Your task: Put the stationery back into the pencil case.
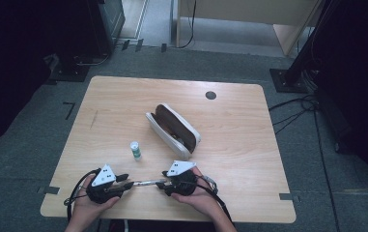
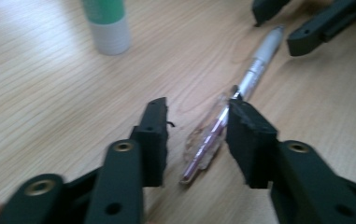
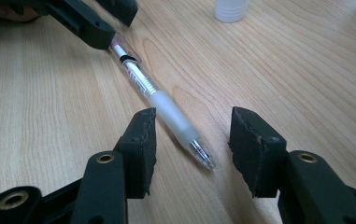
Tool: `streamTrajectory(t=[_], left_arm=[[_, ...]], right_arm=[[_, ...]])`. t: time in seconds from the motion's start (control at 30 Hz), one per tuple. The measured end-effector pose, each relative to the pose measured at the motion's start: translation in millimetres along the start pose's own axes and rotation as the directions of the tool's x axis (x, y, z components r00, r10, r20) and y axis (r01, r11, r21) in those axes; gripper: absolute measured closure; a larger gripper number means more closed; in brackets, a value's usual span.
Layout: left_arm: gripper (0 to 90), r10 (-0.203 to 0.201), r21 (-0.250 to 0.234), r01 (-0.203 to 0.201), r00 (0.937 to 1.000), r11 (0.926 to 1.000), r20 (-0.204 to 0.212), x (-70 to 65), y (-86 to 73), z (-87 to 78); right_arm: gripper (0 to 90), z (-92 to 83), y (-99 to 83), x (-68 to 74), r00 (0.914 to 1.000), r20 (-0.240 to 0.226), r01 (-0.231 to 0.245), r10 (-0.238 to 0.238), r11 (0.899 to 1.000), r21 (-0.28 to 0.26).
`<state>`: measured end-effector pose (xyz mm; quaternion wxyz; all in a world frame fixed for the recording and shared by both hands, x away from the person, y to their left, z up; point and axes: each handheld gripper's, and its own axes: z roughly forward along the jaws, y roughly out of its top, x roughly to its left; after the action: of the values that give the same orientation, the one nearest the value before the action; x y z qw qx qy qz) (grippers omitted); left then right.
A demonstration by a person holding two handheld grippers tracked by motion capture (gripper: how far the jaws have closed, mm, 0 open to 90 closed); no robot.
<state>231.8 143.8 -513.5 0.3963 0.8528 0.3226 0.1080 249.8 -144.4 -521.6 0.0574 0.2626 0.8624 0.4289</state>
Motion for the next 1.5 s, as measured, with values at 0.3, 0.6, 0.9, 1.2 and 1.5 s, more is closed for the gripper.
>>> streamTrajectory(t=[0.3,0.6,0.9,1.2,1.5], left_arm=[[33.3,-0.057,-0.043,0.056,0.9978,0.9975,-0.034,6.7,-3.0,-6.7],[32.4,-0.14,-0.093,0.132,0.9865,0.9869,-0.085,22.7,-10.3,-19.2],[31.9,-0.196,-0.119,0.178,0.9677,0.9769,-0.159,35.8,-18.5,-29.2],[29.7,-0.204,-0.101,0.186,0.9572,0.9773,-0.206,39.8,-20.9,-29.9],[29.8,-0.222,-0.104,0.204,0.955,0.9734,-0.197,41.7,-22.5,-29.2]], right_arm=[[58.4,0.3,0.2,0.9,0.9999,-0.006,0.012,-0.012,1.0,0.0],[69.8,-2.1,-1.5,-1.3,0.999,-0.038,0.022,-0.022,1.0,0.004],[79.1,-3.1,-3.2,3.8,0.9974,-0.054,0.047,-0.047,0.999,0.01],[75.5,-1.6,-2.9,8.7,0.9949,-0.077,0.066,-0.065,0.998,0.012],[81.0,3.0,1.7,18.6,0.9967,-0.046,0.068,-0.067,0.997,0.025]])
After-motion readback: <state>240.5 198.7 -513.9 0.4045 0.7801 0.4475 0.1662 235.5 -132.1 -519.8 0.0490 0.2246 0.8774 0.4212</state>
